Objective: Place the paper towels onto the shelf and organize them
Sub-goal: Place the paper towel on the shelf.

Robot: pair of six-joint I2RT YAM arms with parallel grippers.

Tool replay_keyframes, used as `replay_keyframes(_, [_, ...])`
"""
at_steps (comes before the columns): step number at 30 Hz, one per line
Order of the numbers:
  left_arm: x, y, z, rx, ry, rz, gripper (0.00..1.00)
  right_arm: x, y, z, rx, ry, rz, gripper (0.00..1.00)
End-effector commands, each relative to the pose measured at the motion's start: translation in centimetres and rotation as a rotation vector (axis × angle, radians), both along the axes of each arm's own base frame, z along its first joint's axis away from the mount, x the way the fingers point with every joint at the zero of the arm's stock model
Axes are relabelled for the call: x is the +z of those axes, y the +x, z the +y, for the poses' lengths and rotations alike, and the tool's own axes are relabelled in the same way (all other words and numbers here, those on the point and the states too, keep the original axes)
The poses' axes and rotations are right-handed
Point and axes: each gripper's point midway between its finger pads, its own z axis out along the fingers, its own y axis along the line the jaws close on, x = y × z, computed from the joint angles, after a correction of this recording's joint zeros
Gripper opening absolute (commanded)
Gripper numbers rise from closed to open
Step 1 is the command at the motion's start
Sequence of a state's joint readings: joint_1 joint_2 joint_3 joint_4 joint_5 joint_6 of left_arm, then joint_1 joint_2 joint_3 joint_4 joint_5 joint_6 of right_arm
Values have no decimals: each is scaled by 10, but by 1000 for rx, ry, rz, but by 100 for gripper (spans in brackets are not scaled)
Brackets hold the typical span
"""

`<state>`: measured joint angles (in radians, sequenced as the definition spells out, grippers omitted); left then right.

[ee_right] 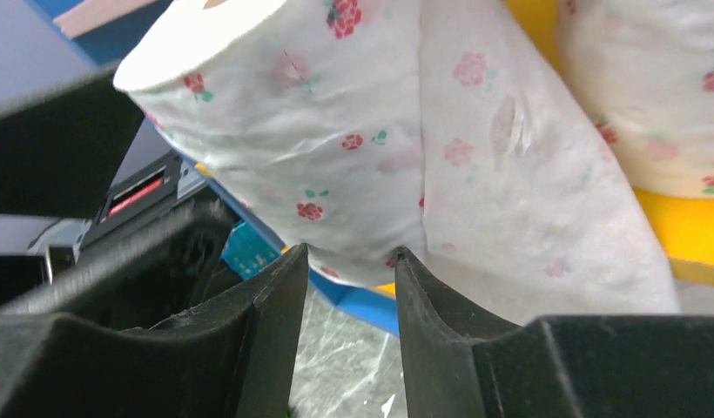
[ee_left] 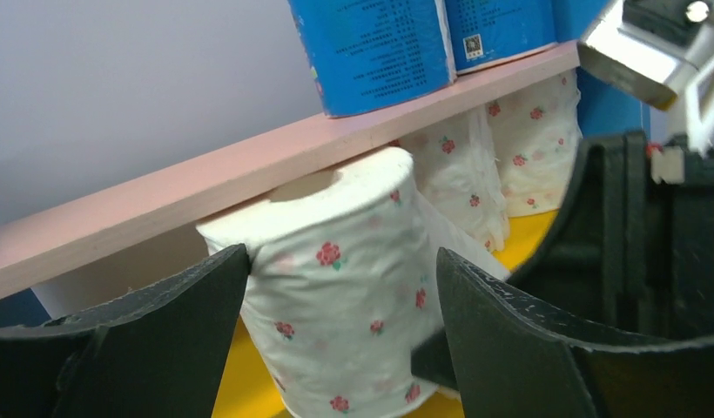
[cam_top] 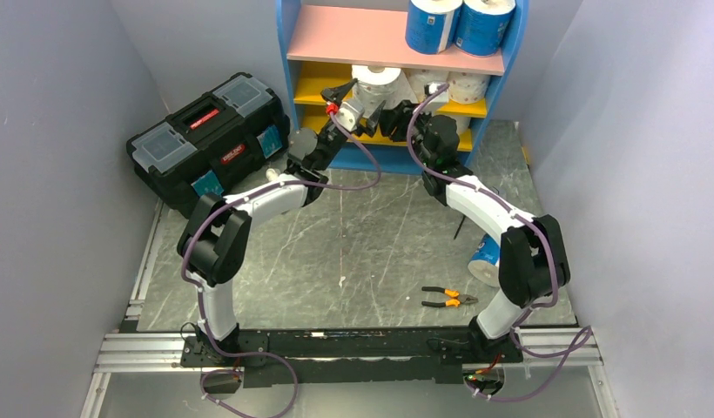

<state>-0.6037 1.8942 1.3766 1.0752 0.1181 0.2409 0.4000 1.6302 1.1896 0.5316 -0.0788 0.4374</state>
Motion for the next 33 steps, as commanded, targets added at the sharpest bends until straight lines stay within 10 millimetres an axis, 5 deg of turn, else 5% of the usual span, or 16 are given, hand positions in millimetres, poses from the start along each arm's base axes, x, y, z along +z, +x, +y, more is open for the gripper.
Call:
replay_keyframes(1, [22,-18,4,-38,-12,-29,86,53,12,-12,-82,52,-126,44])
replay_keyframes(16, [8,-10,21,57,-14,2,89,54,35,-17,-135,27,-108,47])
replay_keyframes(23, [1,2,28,79,-27,28,82,52,42,-24,-158,25,-96,47])
replay_keyframes(33, [8,12,25,-20,-59,24,71,78,15,-19,-58,39,-145,62])
